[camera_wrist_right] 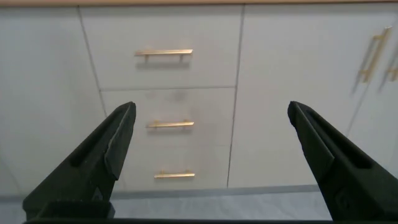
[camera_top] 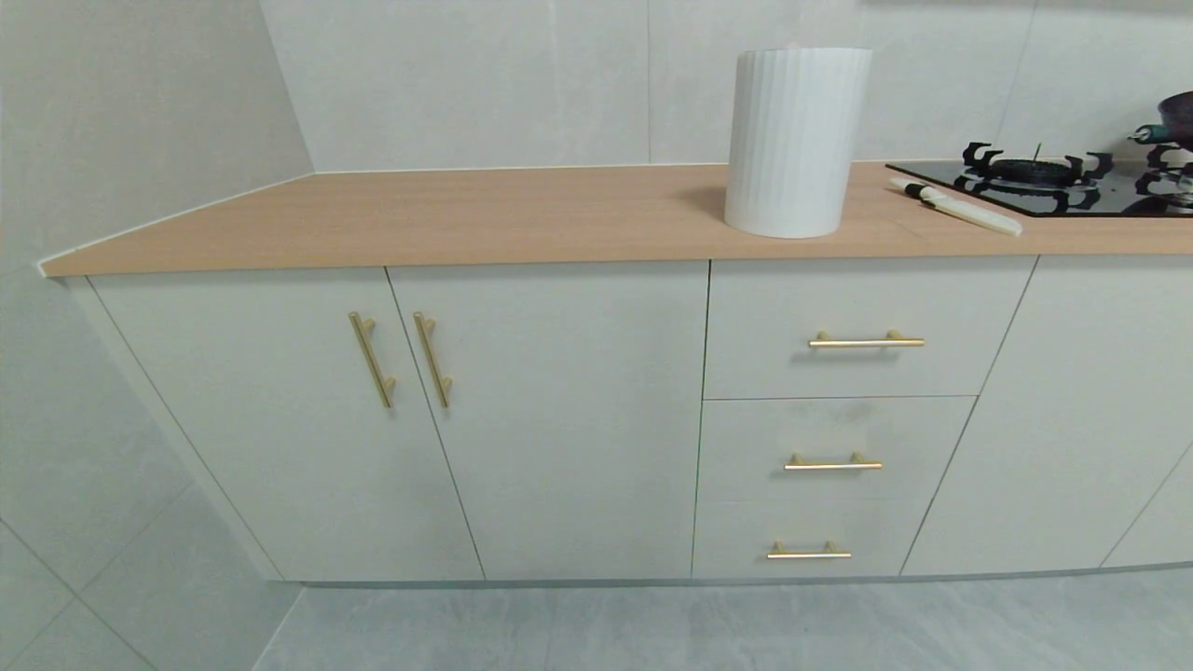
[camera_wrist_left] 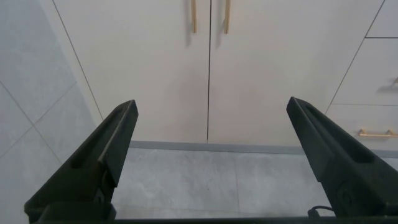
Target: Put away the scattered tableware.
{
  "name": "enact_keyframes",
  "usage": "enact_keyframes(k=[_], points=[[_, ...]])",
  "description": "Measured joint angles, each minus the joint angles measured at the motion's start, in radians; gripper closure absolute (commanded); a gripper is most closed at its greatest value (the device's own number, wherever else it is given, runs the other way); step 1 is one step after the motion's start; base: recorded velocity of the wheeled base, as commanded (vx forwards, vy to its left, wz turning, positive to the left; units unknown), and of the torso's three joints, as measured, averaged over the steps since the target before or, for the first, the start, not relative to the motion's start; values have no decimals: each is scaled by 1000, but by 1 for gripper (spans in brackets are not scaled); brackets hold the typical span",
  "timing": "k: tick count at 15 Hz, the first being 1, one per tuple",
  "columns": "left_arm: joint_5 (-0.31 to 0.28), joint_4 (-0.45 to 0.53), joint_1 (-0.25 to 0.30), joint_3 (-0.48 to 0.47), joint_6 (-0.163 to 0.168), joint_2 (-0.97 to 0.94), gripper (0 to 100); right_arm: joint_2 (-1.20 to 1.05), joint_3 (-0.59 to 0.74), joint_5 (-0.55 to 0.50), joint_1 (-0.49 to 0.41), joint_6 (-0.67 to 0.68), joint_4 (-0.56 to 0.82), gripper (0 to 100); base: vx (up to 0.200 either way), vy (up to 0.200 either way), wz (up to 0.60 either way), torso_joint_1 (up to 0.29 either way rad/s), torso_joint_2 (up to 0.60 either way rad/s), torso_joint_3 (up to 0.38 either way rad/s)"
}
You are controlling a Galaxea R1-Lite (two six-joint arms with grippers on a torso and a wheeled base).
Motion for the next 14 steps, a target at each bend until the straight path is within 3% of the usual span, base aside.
enact_keyframes(k=[3,14], points=[[0,0,0,0,0,0,0,0,15,6,0,-12,107,0,0,0,0,0,0,0],[-1,0,0,0,6,0,0,0,20,36,0,-20,106,0,0,0,0,0,0,0]])
